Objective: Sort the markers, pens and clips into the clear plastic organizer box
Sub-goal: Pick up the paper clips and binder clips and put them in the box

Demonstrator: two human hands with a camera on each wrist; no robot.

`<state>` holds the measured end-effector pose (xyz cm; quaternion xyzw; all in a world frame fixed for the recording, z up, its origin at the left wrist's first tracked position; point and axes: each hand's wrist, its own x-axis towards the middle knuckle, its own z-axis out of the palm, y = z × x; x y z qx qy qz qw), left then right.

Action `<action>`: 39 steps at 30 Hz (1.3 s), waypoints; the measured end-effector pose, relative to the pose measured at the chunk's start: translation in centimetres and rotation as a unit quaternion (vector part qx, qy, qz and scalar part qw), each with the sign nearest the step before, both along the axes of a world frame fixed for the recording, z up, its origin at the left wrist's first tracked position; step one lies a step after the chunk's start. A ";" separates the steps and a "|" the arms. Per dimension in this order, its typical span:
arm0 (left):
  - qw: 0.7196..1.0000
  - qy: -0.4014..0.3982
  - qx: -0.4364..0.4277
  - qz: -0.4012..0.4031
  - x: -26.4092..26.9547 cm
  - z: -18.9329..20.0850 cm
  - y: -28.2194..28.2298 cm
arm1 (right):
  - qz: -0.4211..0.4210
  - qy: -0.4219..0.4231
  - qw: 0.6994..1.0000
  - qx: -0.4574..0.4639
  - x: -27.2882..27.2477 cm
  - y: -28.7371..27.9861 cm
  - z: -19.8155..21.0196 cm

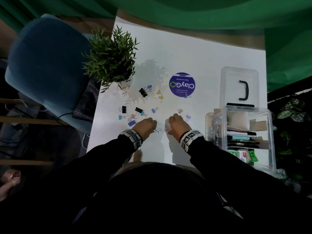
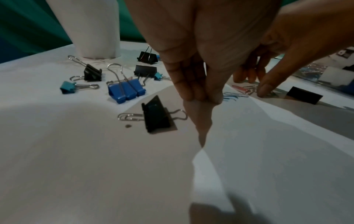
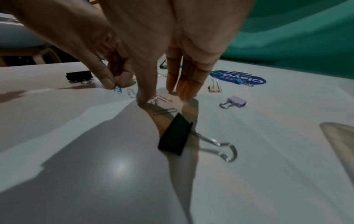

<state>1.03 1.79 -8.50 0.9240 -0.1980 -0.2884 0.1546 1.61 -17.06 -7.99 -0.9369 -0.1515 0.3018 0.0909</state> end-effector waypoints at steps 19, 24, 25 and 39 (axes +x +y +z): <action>0.997 0.035 -0.037 0.064 0.3 2.3 -0.6 | 0.026 -0.010 1.000 0.012 -0.1 0.2 1.2; 0.981 0.011 -0.125 0.150 1.7 5.8 -2.1 | -0.082 -0.018 0.990 0.110 0.5 -2.7 4.7; 0.977 0.007 -0.139 0.163 2.0 6.8 -3.1 | -0.121 -0.035 0.982 0.141 0.6 -3.8 5.8; 0.973 -0.003 -0.227 0.038 4.7 11.9 -25.4 | -0.383 -0.167 0.903 0.101 -0.1 -20.8 12.1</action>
